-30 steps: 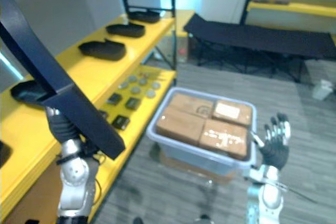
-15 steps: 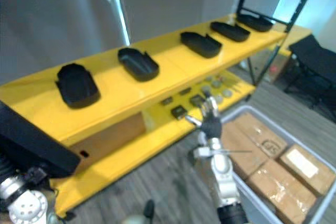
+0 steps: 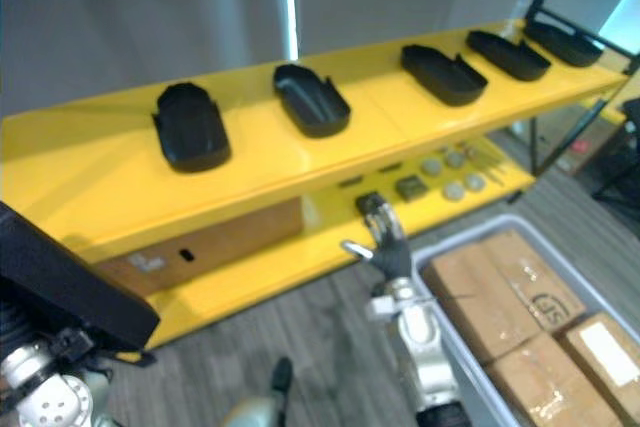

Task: Walk over and take plastic housings, then place them on the shelf

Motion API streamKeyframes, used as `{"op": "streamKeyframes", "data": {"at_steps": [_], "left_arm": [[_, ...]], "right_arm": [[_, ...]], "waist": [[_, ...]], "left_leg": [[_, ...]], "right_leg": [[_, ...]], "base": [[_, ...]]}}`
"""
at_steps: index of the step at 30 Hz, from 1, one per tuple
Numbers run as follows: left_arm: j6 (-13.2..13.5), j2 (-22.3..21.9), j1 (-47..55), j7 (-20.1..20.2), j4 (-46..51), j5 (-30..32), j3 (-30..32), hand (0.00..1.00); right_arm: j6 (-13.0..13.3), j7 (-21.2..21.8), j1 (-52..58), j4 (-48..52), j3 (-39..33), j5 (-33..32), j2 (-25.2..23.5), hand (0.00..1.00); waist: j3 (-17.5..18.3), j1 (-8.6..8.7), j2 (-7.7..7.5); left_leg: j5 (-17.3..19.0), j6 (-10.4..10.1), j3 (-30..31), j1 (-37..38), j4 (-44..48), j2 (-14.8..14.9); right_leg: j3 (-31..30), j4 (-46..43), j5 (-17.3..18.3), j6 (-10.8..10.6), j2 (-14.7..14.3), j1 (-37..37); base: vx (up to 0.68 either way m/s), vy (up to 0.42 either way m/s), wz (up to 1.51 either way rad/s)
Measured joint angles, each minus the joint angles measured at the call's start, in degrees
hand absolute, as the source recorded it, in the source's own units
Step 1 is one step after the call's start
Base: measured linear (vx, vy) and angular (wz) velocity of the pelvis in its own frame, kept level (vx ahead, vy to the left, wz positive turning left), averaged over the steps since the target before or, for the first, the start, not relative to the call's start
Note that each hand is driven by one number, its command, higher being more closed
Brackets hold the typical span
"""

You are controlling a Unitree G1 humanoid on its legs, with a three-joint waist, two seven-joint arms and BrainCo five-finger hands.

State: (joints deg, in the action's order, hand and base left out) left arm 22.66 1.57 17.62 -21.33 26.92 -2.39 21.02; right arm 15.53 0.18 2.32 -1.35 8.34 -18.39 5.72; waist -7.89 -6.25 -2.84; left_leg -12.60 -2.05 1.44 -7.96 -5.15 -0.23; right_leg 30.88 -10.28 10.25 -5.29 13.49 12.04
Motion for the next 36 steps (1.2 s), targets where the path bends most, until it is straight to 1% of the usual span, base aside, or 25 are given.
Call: {"op": "streamKeyframes", "data": {"at_steps": [1,3,5,7,11,12,15,17,19,20,21,22,23,24,25,26,27,28,29,30,31,32,34,35,36], "left_arm": [[1.02,2.0,-1.85,0.55,-0.34,-0.02,-1.67,1.0],[2.11,3.56,-4.01,0.97,-1.16,0.16,-2.7,1.0],[2.27,4.03,-4.86,0.8,-1.74,0.14,-2.73,1.0],[2.18,4.18,-4.99,-0.19,-2.82,0.2,-3.51,1.0],[1.88,3.61,-4.89,-0.81,-3.89,0.76,-4.68,1.0],[1.91,2.94,-4.78,-0.81,-3.87,1.29,-5.03,1.0],[2.27,2.32,-3.89,-0.83,-3.8,3.58,-4.91,1.0],[2.45,2.38,-4.03,-0.87,-3.35,3.61,-4.03,1.0],[3.1,2.45,-4.27,-0.88,-2.78,3.49,-2.98,1.0],[3.19,2.44,-4.41,-0.9,-2.31,3.51,-2.9,1.0],[3.18,2.6,-5.12,-0.79,-2.34,3.55,-3.02,1.0],[3.19,3.09,-5.77,-0.71,-2.33,3.52,-2.98,1.0],[3.19,3.73,-6.18,-0.72,-2.33,3.49,-2.83,1.0],[3.19,5.38,-6.73,-0.75,-2.33,3.56,-2.29,1.0],[3.13,7.0,-7.16,-1.06,-2.43,3.48,-2.0,1.0],[3.13,7.63,-7.66,-1.11,-2.75,3.46,-1.86,1.0],[3.05,7.94,-8.79,-1.15,-3.5,3.36,-1.51,1.0],[2.9,8.22,-9.56,-1.35,-4.0,3.17,-1.15,1.0],[2.74,8.29,-9.93,-1.65,-4.34,3.05,-0.9,1.0],[2.05,8.64,-11.03,-2.38,-5.47,2.83,-0.88,1.0],[1.67,8.87,-11.62,-2.66,-6.04,2.79,-0.89,1.0],[0.53,9.33,-12.34,-3.23,-6.58,2.95,-1.03,1.0],[-0.39,9.2,-12.85,-3.79,-6.81,3.01,-1.35,1.0],[-0.58,8.68,-12.71,-4.45,-6.99,3.06,-1.78,1.0],[-0.62,8.15,-11.81,-4.76,-6.96,3.04,-1.97,1.0]], "right_arm": [[0.78,0.29,0.76,0.25,-1.67,-0.34,0.15,0.0],[1.71,1.33,1.53,0.66,-3.34,-0.65,0.44,0.0],[2.17,2.83,1.39,0.79,-3.63,-1.49,0.64,0.0],[2.18,4.7,1.4,0.81,-3.57,-1.91,0.64,0.0],[2.18,6.13,1.41,0.83,-3.55,-2.87,0.65,0.0],[2.19,6.14,1.42,0.85,-3.82,-2.94,0.66,0.0],[2.92,6.07,1.41,0.9,-4.17,-3.39,0.62,0.0],[4.28,5.65,1.14,0.96,-4.36,-3.39,0.37,0.0],[5.21,4.03,0.49,0.99,-5.06,-3.29,-0.27,0.0],[6.08,2.74,0.0,0.98,-5.88,-3.22,-0.37,0.0],[6.89,1.56,-0.39,1.04,-6.74,-3.16,-0.18,0.0],[7.31,0.89,-0.47,1.14,-7.35,-3.17,-0.24,0.0],[7.5,0.76,-0.56,1.2,-7.78,-3.17,-0.33,0.0],[8.24,0.65,-0.68,1.24,-8.13,-3.17,-0.43,0.0],[8.87,0.75,-0.73,1.48,-8.53,-3.16,-0.54,0.0],[9.14,0.89,-0.75,1.72,-8.92,-3.15,-0.81,0.0],[9.44,1.03,-0.84,3.02,-9.57,-3.14,-1.03,0.0],[9.71,1.16,-1.25,4.39,-9.75,-2.82,-1.02,0.0],[9.81,1.19,-1.65,4.87,-9.87,-2.47,-1.0,0.0],[10.39,1.15,-2.42,5.24,-10.31,-1.44,-0.92,0.0],[10.65,1.14,-2.81,5.43,-10.43,-1.1,-0.83,0.0],[10.97,1.21,-3.32,5.73,-10.45,-0.89,-0.56,0.0],[11.16,2.1,-3.72,7.01,-10.41,-1.02,-0.09,0.0],[11.88,3.04,-4.37,7.83,-10.22,-1.02,0.4,0.0],[12.45,3.82,-5.83,7.88,-9.26,-1.36,1.01,0.0]], "waist": [[-0.08,1.19,0.1],[-0.14,2.14,0.2],[-0.16,2.17,0.18],[-0.28,2.17,0.37],[-0.83,2.42,1.14],[-1.25,2.53,1.82],[-1.54,2.4,2.3],[-1.87,2.3,1.74],[-2.66,2.21,0.4],[-3.47,2.21,-0.04],[-4.07,2.67,0.31],[-4.09,2.73,0.31],[-4.23,2.64,0.16],[-4.35,2.68,0.03],[-4.91,3.87,0.79],[-4.98,4.14,0.88],[-5.11,4.15,1.22],[-5.17,4.02,1.31],[-5.19,3.98,1.35],[-5.45,4.04,1.79],[-5.58,4.09,2.01],[-5.65,4.15,2.13],[-5.55,4.11,1.96],[-5.18,4.28,2.04],[-4.37,4.16,3.19]], "left_leg": [[-0.02,0.02,-0.06,0.09,0.0,-0.08],[-0.02,0.02,-0.34,0.13,0.01,0.06],[-0.1,0.0,-0.74,0.05,0.02,0.14],[-0.5,-0.03,-1.3,-0.05,0.05,0.19],[-1.34,-0.54,-1.58,-0.09,0.05,0.76],[-1.44,-0.7,-1.28,0.15,0.04,1.17],[-1.36,-0.86,-1.11,0.11,0.09,1.36],[-1.35,-0.85,-1.07,0.11,0.32,0.57],[-0.76,-0.24,-1.21,0.91,0.34,-0.95],[-0.19,-0.03,-1.06,2.08,0.35,-1.97],[0.18,0.49,-0.03,3.03,0.36,-2.54],[0.59,0.92,0.07,3.71,0.36,-2.65],[1.0,1.25,0.07,4.24,0.36,-2.77],[1.78,1.88,0.64,5.41,0.34,-3.06],[2.43,2.4,2.77,6.46,0.34,-2.75],[2.71,2.79,3.5,6.91,0.34,-2.58],[3.18,3.3,4.38,7.33,0.35,-2.13],[3.6,3.37,4.76,7.41,0.35,-2.09],[3.83,3.38,4.91,7.44,0.35,-2.09],[4.12,3.33,5.51,7.62,0.36,-1.91],[4.24,3.22,5.76,7.69,0.36,-1.79],[4.58,2.74,6.29,7.84,0.35,-1.72],[5.11,1.97,7.84,7.75,0.3,-1.9],[5.55,1.32,8.55,7.84,0.1,-1.63],[5.83,0.92,8.42,7.82,0.06,-0.68]], "right_leg": [[-3.69,-1.63,0.06,0.0,-0.11,0.09],[-5.04,-2.41,0.25,-0.01,-0.39,0.28],[-5.45,-1.93,0.86,-0.16,-0.4,0.18],[-6.04,-0.94,1.62,-1.02,-0.45,0.24],[-6.12,0.3,3.1,-3.42,-1.03,0.68],[-5.9,0.44,3.22,-3.3,-1.54,1.04],[-5.21,0.38,4.06,-2.88,-1.7,1.14],[-4.25,-0.71,4.98,-2.87,-0.68,1.16],[-4.05,-2.72,5.96,-1.36,1.34,1.48],[-4.12,-6.33,5.84,-0.63,2.54,1.84],[-4.78,-15.08,4.64,1.39,4.52,-0.88],[-6.29,-22.12,2.72,4.58,5.93,-4.15],[-7.94,-26.35,0.67,6.93,6.69,-6.19],[-11.46,-33.03,-5.4,7.0,7.43,-9.26],[-14.28,-37.6,-8.51,5.33,7.06,-11.41],[-15.19,-38.42,-5.63,4.18,6.41,-12.25],[-15.85,-36.28,0.57,3.04,5.02,-13.8],[-16.32,-30.17,3.36,2.32,3.5,-14.84],[-17.01,-26.05,3.93,2.39,2.66,-15.24],[-18.6,-18.64,3.9,2.1,0.95,-15.6],[-19.76,-15.71,3.72,1.81,0.12,-15.8],[-21.71,-10.57,2.91,0.67,-1.13,-15.85],[-21.69,-3.81,1.75,0.4,-2.81,-13.91],[-21.33,-0.28,-0.58,-0.6,-3.82,-11.76],[-20.08,2.18,-2.05,-0.51,-4.91,-10.38]], "base": [[0.0,0.021,0.68],[-0.02,-0.012,0.44],[-0.02,-0.047,-0.02],[-0.04,-0.063,-0.13],[-0.06,-0.074,-0.07],[-0.08,-0.066,0.05],[-0.08,-0.044,0.09],[0.01,-0.007,0.15],[0.07,0.027,0.15],[0.1,0.041,0.31],[0.09,0.065,0.4],[0.06,0.08,0.35],[0.1,0.096,0.24],[0.15,0.056,0.41],[0.15,0.014,0.51],[0.18,-0.029,0.53],[0.13,-0.033,0.35],[0.15,-0.029,0.24],[0.1,-0.053,0.2],[0.09,-0.075,0.17],[0.08,-0.101,0.29],[0.09,-0.13,0.35],[0.1,-0.186,0.51],[0.1,-0.237,0.64],[0.13,-0.228,0.57]]}}
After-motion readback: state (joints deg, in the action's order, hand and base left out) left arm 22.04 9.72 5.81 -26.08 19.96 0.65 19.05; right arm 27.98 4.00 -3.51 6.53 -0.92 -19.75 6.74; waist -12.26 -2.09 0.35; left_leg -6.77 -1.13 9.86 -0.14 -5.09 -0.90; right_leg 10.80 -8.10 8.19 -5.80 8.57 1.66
